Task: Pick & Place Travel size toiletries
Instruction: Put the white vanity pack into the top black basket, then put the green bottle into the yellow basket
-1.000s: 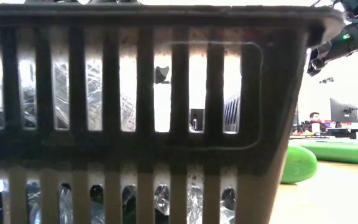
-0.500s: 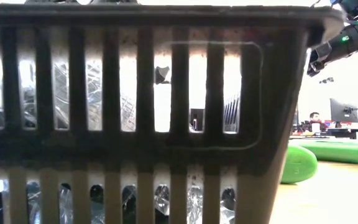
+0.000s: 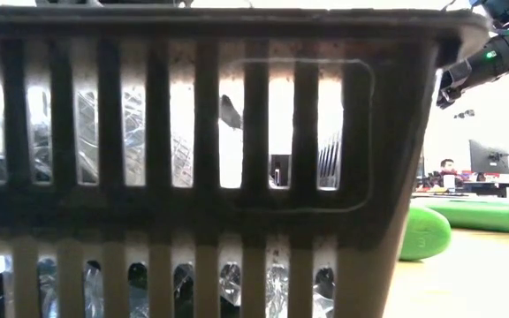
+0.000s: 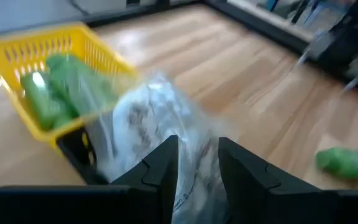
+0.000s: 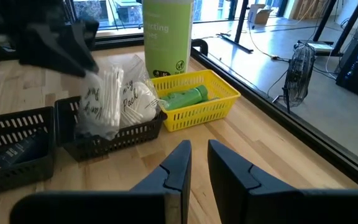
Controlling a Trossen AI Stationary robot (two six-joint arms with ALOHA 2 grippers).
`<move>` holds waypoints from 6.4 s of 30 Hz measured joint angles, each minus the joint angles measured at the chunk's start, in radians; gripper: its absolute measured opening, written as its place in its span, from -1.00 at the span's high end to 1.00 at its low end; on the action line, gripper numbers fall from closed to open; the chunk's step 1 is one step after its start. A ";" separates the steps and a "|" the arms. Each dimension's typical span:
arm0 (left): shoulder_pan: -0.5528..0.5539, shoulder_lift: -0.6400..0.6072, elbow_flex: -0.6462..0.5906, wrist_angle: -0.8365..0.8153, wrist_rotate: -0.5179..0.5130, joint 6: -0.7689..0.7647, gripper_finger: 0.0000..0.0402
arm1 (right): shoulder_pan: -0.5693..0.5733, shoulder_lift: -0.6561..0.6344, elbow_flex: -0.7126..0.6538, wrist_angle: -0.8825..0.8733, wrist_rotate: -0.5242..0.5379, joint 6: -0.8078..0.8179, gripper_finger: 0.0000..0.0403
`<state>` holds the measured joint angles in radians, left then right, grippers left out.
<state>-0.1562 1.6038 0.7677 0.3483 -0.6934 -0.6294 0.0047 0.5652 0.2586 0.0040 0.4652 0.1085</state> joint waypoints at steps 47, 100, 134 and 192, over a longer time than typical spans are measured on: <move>-0.001 -0.168 0.000 -0.056 0.547 0.336 0.88 | 0.000 0.000 0.000 0.016 0.000 0.000 0.77; -0.001 -0.931 -0.580 -0.065 0.522 0.684 0.88 | 0.000 0.000 0.000 0.087 -0.176 0.056 0.77; -0.001 -1.598 -0.632 -0.563 0.577 0.764 0.88 | 0.000 0.000 0.000 0.167 -0.076 0.100 0.77; -0.001 -1.598 -0.694 -0.469 0.578 0.755 0.88 | 0.141 0.419 0.378 -0.045 0.048 0.265 0.77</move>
<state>-0.1570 0.0063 0.0742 -0.1204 -0.1158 0.1257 0.1458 0.9839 0.6367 -0.0413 0.5129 0.3732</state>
